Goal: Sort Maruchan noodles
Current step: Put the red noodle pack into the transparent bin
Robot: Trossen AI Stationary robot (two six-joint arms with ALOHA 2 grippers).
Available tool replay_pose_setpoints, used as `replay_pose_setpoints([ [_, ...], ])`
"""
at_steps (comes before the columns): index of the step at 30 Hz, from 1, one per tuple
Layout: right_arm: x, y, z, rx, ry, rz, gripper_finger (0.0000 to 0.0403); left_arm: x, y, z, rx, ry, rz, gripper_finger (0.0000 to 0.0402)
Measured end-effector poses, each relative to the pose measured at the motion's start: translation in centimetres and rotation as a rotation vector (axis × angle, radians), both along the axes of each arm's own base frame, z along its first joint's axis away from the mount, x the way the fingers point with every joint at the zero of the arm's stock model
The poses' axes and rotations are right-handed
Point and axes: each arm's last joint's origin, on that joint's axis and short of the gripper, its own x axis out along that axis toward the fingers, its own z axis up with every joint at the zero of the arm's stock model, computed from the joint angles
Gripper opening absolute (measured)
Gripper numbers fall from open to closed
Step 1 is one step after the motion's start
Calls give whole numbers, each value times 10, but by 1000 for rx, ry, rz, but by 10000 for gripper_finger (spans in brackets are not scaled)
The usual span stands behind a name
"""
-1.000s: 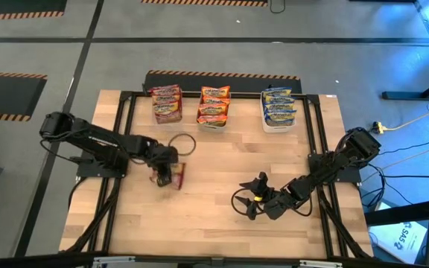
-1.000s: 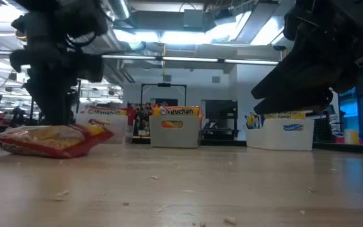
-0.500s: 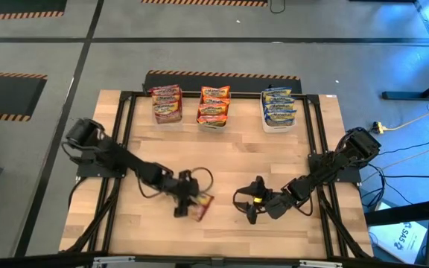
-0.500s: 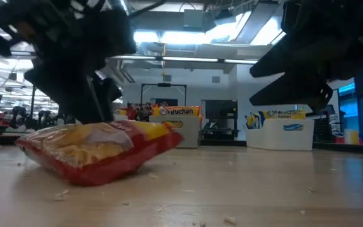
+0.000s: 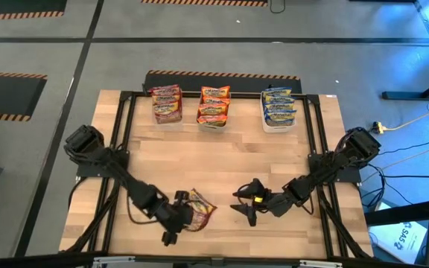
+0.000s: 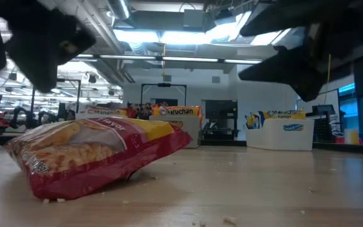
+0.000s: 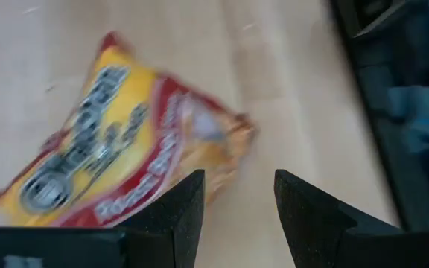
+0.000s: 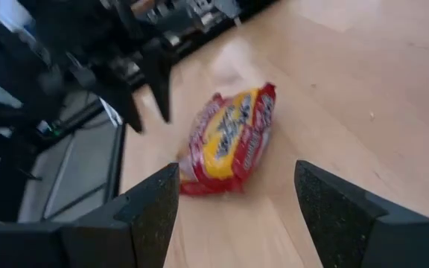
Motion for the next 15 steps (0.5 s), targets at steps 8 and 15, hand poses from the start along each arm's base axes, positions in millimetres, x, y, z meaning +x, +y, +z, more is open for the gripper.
replay_pose_setpoints([
  [8,24,-9,12,36,-31,28,250,-26,-1,-30,82,-41,153,158],
  [15,78,-26,4,132,80,110,250,-33,3,-48,-1,-133,167,158],
])
